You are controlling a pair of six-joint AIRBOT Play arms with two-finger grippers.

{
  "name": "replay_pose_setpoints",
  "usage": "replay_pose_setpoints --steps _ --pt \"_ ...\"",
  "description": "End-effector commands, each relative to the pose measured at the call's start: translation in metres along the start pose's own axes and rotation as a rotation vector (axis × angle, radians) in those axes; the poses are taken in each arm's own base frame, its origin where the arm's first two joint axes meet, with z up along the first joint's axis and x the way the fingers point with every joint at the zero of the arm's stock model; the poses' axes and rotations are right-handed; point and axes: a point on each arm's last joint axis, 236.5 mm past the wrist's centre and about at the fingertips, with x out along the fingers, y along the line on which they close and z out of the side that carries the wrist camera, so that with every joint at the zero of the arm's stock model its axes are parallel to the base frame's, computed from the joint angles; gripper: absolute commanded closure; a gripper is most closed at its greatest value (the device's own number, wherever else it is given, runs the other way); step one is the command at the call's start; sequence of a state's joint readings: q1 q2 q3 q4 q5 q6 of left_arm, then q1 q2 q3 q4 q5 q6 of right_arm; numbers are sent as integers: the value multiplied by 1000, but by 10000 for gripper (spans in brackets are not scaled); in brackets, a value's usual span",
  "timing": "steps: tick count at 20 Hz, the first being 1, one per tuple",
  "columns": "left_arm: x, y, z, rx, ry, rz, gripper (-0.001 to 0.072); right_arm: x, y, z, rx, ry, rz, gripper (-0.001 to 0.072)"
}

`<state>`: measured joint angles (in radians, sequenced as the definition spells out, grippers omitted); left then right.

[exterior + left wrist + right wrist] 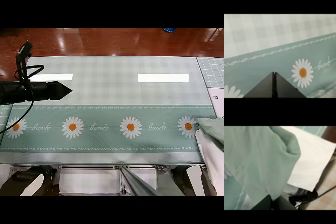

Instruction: Fold the shirts.

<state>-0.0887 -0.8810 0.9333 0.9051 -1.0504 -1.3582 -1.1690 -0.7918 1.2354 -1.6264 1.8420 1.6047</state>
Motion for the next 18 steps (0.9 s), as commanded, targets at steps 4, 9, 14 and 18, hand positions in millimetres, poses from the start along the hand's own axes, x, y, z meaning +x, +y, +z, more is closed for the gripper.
replay_pose_setpoints --steps 4,9,14,18 --pt "0 1 4 3 -15 4 686 52 -36 -34 79 143 -145 301" --pt "0 9 35 38 -141 36 686 53 17 18 -21 -36 33 450" --pt "-38 -19 126 223 -346 48 687 -175 304 69 -306 -589 1278 691" --pt "-26 -34 166 246 -336 14 687 -157 410 -57 -852 -497 1152 690"
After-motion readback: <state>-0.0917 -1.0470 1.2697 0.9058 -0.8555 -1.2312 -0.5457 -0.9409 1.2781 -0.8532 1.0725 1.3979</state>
